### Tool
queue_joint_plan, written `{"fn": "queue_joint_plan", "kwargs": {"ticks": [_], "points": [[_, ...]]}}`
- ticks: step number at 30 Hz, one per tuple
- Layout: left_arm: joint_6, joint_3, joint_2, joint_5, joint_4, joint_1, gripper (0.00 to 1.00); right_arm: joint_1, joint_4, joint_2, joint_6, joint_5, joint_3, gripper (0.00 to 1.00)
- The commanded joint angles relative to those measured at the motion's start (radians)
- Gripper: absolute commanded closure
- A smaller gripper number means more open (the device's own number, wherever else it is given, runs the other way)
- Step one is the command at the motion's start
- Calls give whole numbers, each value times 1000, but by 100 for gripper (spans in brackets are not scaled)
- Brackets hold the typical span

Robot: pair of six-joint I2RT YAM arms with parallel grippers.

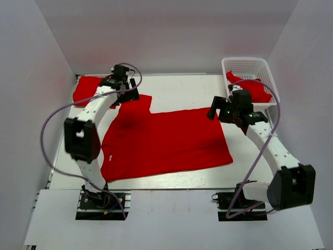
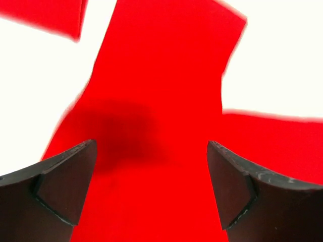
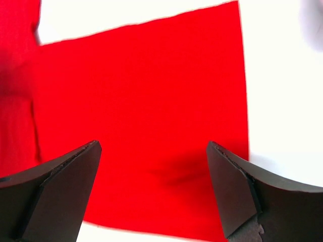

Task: Fold and stack the t-shirts
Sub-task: Grap the side of the flattened tshirt furthest away from the robot with both arms

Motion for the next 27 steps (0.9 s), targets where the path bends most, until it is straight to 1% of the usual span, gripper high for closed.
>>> {"fn": "queue_joint_plan", "kwargs": {"ticks": [1, 2, 3, 4, 5, 7, 9, 10, 11, 13, 14, 17, 27], "points": [[83, 214, 203, -85, -23, 10, 0, -5, 48, 95, -32, 55, 121, 9], [97, 324, 255, -85, -23, 10, 0, -5, 50, 162, -37, 55, 137, 9], [106, 380, 309, -65, -32, 20, 0, -5, 45, 185, -40, 57, 183, 9], [106, 432, 407, -53, -54, 20, 0, -5, 44, 205, -42, 55, 198, 9], [97, 528, 450, -53, -66, 29, 0, -7, 45, 272, -48, 51, 214, 9], [106, 642, 528, -44, -77, 40, 0, -4, 38, 331, -57, 39, 274, 9], [116, 678, 602, -62, -52, 49, 0, -9, 35, 395, -74, 34, 322, 9], [116, 687, 616, -62, -40, 59, 0, -10, 28, 412, -77, 29, 335, 9], [116, 675, 625, -76, 9, 59, 0, -7, 19, 443, -88, 26, 349, 9], [116, 622, 625, -76, 76, 69, 0, -9, 1, 483, -97, 29, 398, 9], [126, 604, 625, -76, 140, 69, 0, -9, -7, 495, -100, 29, 407, 9], [154, 580, 642, -67, 207, 78, 0, -12, -10, 527, -103, 29, 433, 9], [166, 603, 771, -32, 247, 78, 0, -18, 4, 544, -106, 38, 421, 9]]}}
